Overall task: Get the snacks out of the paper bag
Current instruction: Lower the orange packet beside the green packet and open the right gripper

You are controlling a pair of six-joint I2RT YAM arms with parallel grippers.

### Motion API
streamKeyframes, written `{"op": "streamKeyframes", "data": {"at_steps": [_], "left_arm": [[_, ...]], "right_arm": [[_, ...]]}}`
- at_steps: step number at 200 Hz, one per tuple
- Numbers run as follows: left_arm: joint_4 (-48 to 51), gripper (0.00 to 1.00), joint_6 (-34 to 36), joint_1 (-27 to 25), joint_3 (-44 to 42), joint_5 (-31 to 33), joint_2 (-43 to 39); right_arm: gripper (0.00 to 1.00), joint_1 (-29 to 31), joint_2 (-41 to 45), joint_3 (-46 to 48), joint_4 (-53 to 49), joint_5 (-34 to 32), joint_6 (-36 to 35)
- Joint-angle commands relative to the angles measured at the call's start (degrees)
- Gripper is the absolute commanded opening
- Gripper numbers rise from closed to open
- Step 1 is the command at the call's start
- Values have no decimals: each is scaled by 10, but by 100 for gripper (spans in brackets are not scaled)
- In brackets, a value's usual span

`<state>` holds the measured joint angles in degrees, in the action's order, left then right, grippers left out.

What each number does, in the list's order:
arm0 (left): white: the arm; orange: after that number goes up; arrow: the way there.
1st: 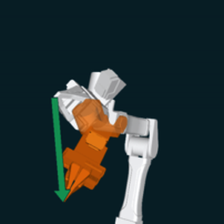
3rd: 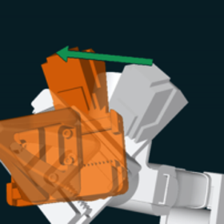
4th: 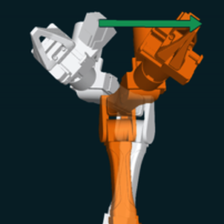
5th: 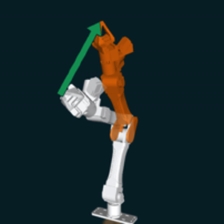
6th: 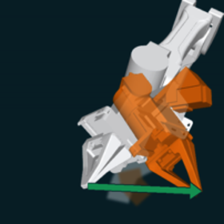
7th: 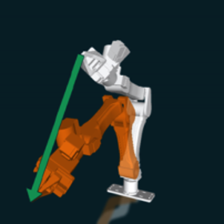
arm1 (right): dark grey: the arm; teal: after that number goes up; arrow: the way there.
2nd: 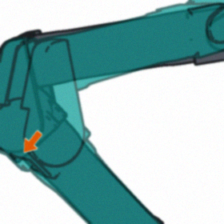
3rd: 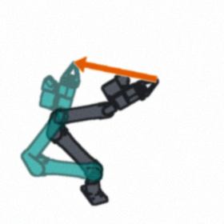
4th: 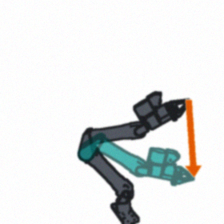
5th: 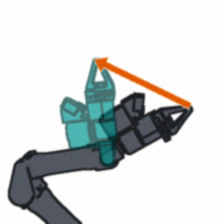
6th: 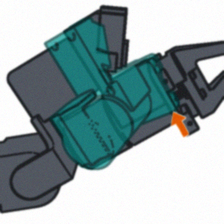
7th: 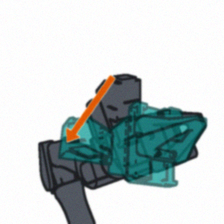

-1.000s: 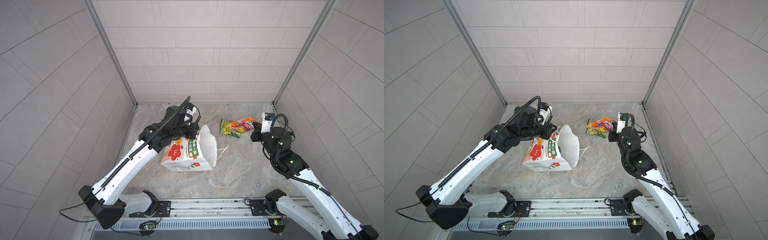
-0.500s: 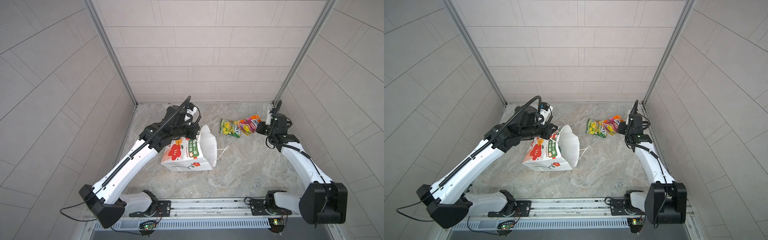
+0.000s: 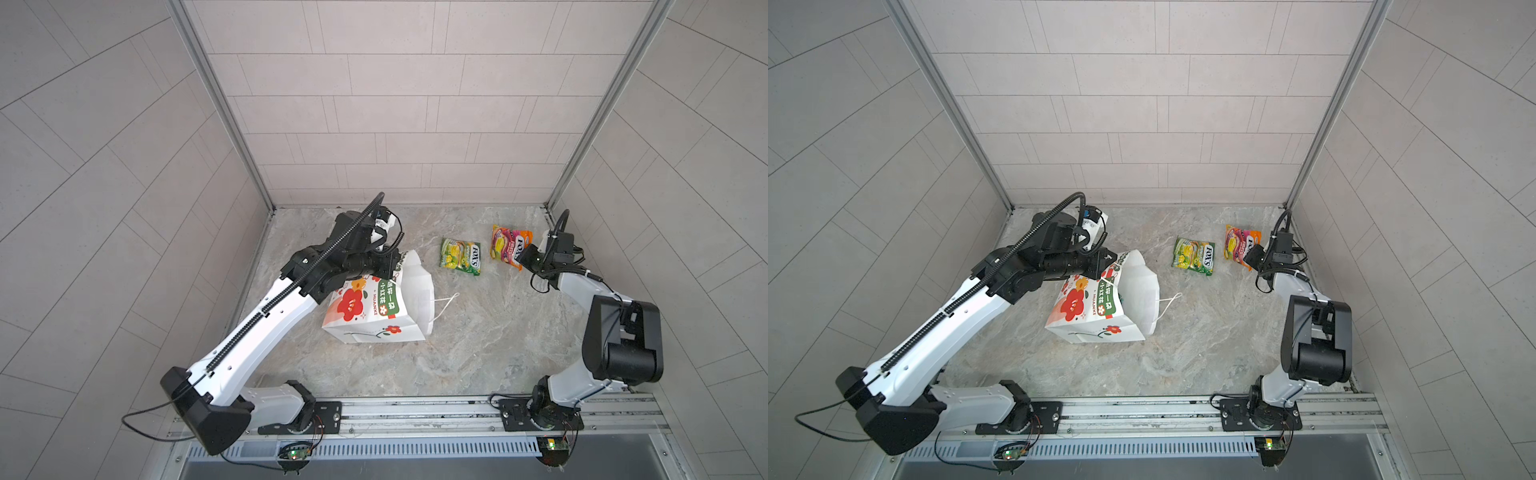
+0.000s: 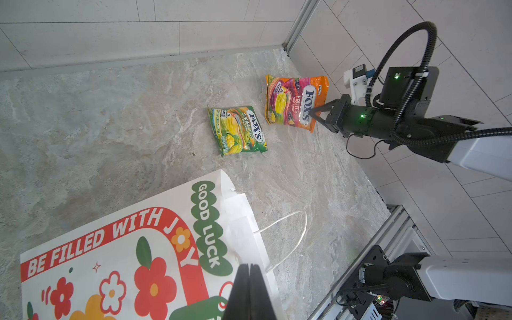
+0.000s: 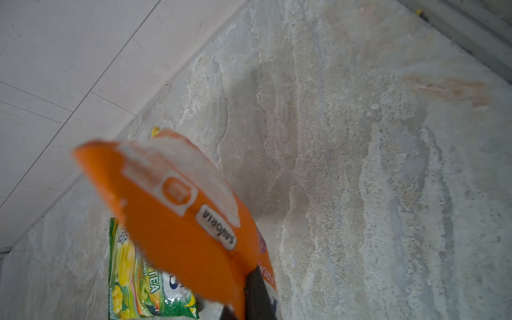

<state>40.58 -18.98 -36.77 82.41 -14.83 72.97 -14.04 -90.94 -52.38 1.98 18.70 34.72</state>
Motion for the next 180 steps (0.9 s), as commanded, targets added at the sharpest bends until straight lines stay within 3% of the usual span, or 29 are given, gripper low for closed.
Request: {"op": "streamKeyframes", "data": {"at_steps": [1, 69, 111, 149, 180], "left_arm": [[-8, 0, 10, -2, 17, -3, 2], [-8, 0, 12, -2, 14, -3, -1], [-8, 0, 12, -2, 13, -4, -1], [-9, 0, 10, -2, 13, -6, -2], [-9, 0, 11, -2, 11, -3, -7]], "right_arm": [[0, -8, -15, -3, 28, 29, 27], [0, -19, -35, -25, -35, 99, -6], [0, -20, -32, -35, -113, 158, -68], [0, -20, -45, -52, -171, 119, -115], [39, -20, -47, -70, -199, 79, -126]]}}
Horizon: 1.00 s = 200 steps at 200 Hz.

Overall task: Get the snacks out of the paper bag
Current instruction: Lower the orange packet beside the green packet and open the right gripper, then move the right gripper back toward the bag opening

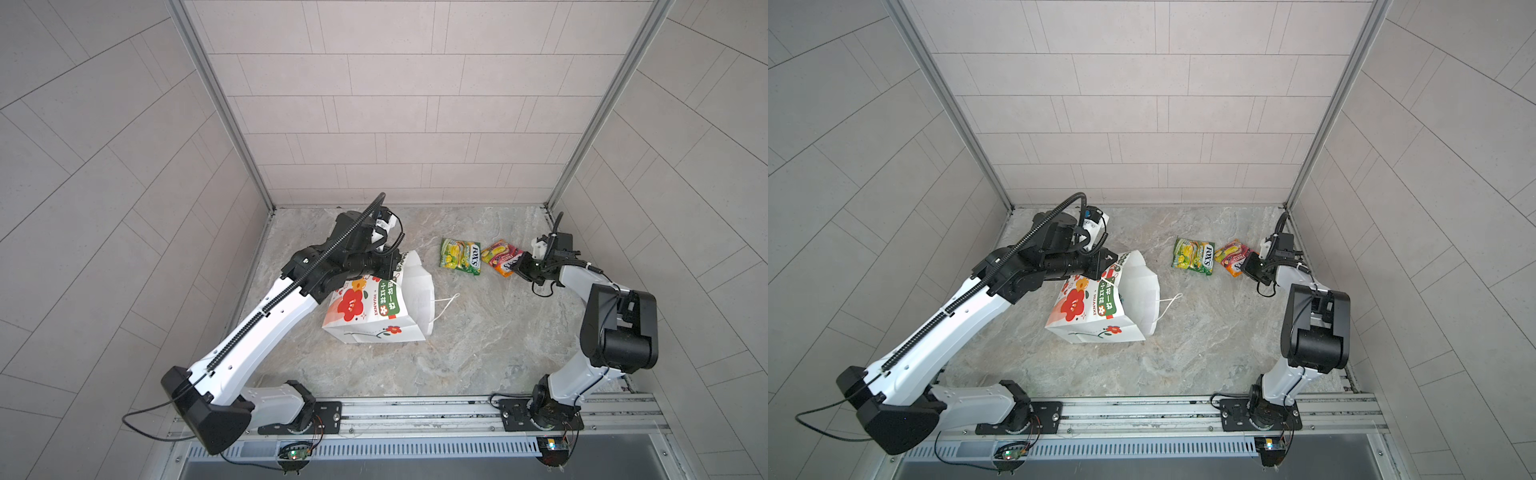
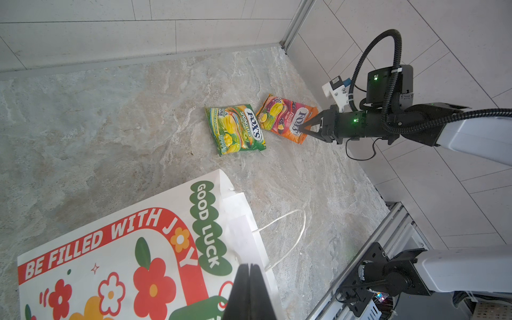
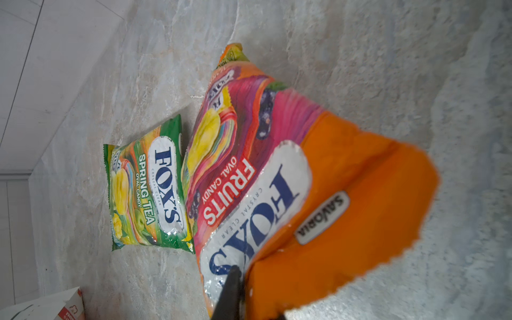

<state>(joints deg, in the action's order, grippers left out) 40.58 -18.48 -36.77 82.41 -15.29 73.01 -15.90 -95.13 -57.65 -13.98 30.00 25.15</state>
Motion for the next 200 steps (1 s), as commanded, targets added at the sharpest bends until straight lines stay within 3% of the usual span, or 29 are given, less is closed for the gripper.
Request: {"op": "streamKeyframes", "data": {"at_steps": [1, 16, 48, 94, 135, 167, 200], "left_arm": [[-9, 0, 5, -2, 10, 1, -7], [-9, 0, 7, -2, 10, 3, -8], [-9, 0, 20, -2, 7, 11, -8], [-5, 0, 41, -2, 6, 6, -12], [-7, 0, 37, -2, 10, -16, -4], [-8, 0, 35, -2, 11, -27, -1], [-8, 0, 33, -2, 12, -26, -5]], "right_arm": [[40, -1, -5, -18, -40, -35, -30], [49, -1, 12, -13, -42, -49, -29], [55, -1, 95, 40, -3, -70, -10], [56, 17, 208, 99, 39, 38, -30], [57, 149, 218, 107, 124, 127, -53], [56, 253, 160, 42, 80, 144, -110], [56, 315, 110, 2, 36, 173, -159]]}}
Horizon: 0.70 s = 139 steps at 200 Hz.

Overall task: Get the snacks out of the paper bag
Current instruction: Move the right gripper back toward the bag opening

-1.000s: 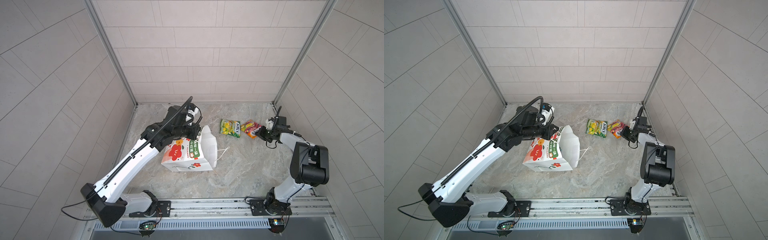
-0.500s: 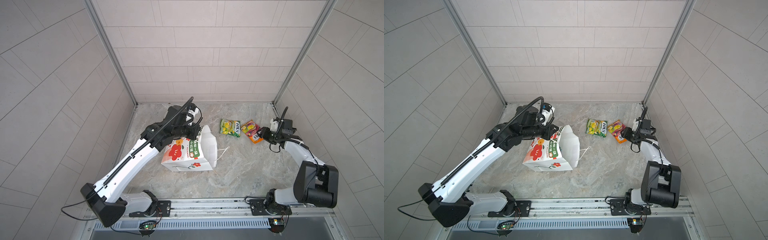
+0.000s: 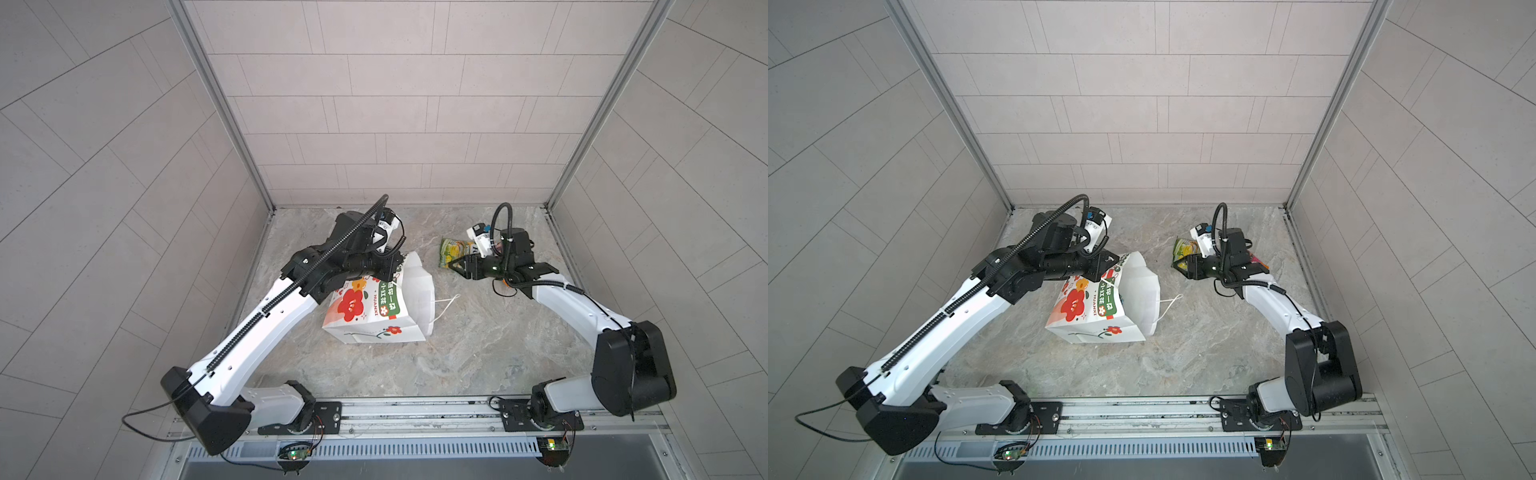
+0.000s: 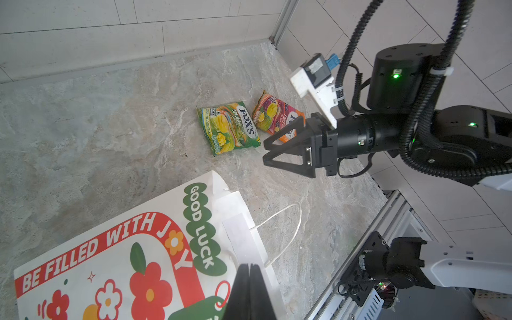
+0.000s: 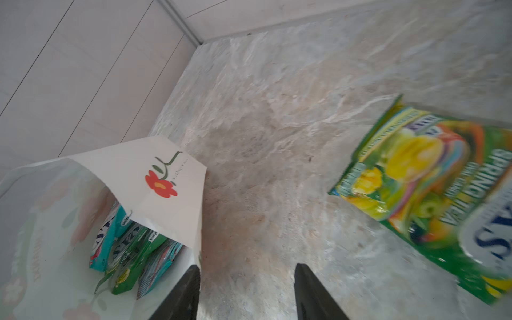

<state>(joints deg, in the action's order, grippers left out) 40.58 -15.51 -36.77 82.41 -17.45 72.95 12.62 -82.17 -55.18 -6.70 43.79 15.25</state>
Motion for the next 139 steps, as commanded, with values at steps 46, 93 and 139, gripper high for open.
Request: {"op": "streamKeyframes", "data": {"at_steps": [46, 93, 139], "left_arm": [[-8, 0, 1, -2, 13, -6, -4], [-8, 0, 3, -2, 10, -7, -3], [-6, 0, 14, -2, 8, 0, -1]], "right_arm": [[56, 86, -64, -48, -85, 29, -116], [48, 109, -115, -50, -56, -10, -90], [8, 117, -118, 2, 89, -20, 24]]}}
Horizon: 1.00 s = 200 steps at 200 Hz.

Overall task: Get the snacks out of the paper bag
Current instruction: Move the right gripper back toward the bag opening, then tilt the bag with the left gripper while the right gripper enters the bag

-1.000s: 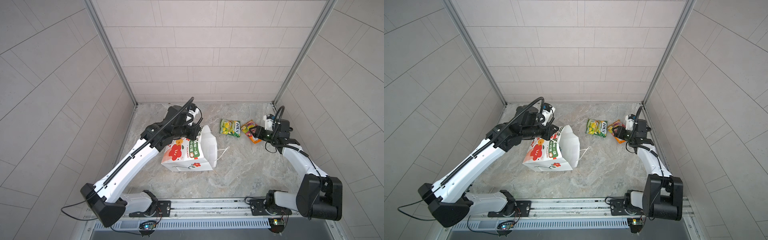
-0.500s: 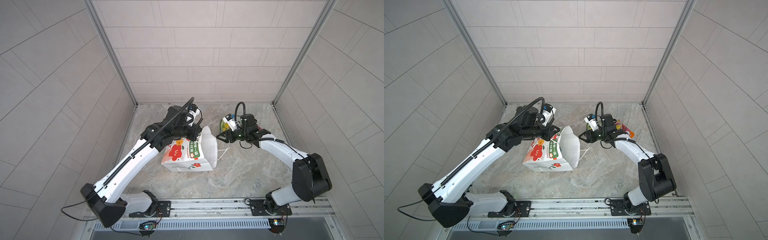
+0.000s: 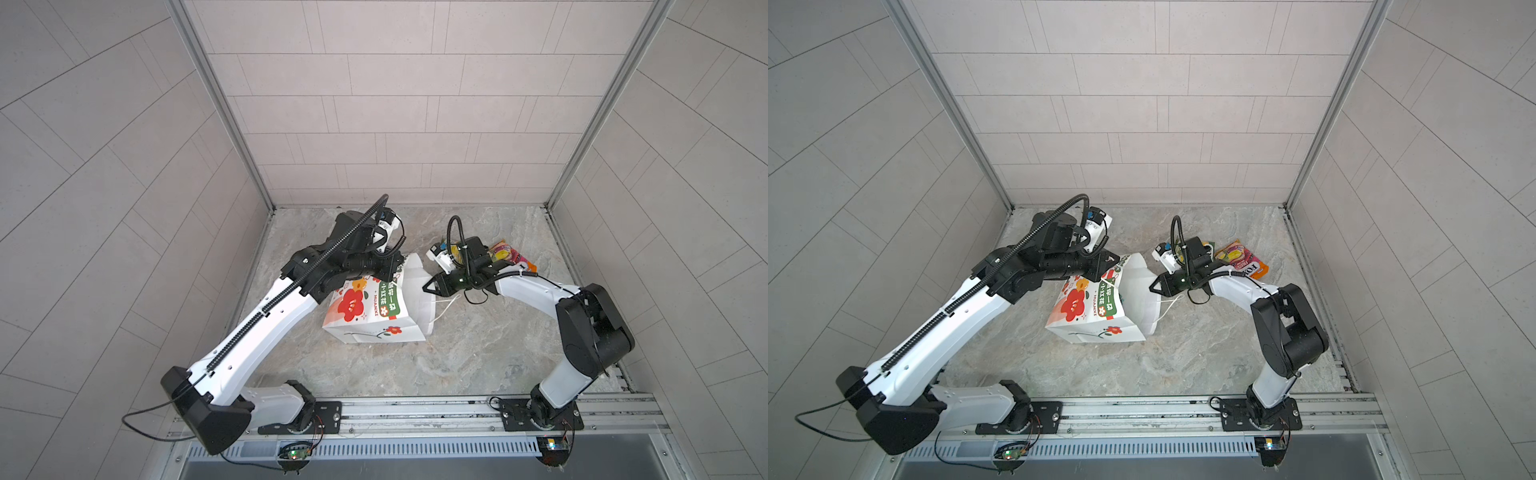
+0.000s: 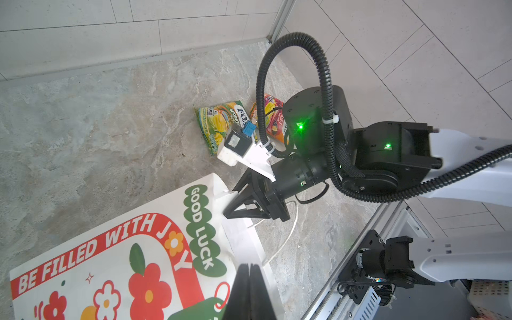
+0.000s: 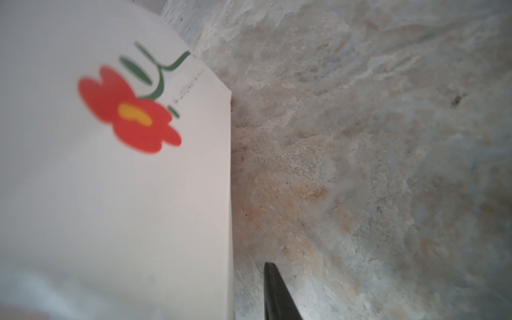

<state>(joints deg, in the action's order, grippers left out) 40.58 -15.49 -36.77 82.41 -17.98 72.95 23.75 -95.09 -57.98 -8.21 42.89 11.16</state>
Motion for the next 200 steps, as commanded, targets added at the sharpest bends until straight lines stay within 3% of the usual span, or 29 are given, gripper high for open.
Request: {"op": "streamKeyframes", "data": {"at_steps": [1, 12, 54, 98, 149, 200], "left_arm": [[-6, 0, 15, -2, 8, 5, 0], [-4, 0, 26, -2, 11, 7, 4], [8, 0, 77, -1, 44, 29, 36], [21, 0, 143, -1, 102, 17, 91], [61, 0, 239, 1, 189, 20, 159], [101, 0, 297, 28, 289, 2, 237]], "right_arm": [[7, 6, 12, 33, 111, -11, 67], [0, 6, 21, 63, 176, -21, 111], [0, 6, 58, 181, 402, -122, 252], [0, 18, 78, 261, 512, -239, 339], [0, 40, 78, 294, 571, -363, 413], [0, 95, 109, 317, 560, -499, 433]]}}
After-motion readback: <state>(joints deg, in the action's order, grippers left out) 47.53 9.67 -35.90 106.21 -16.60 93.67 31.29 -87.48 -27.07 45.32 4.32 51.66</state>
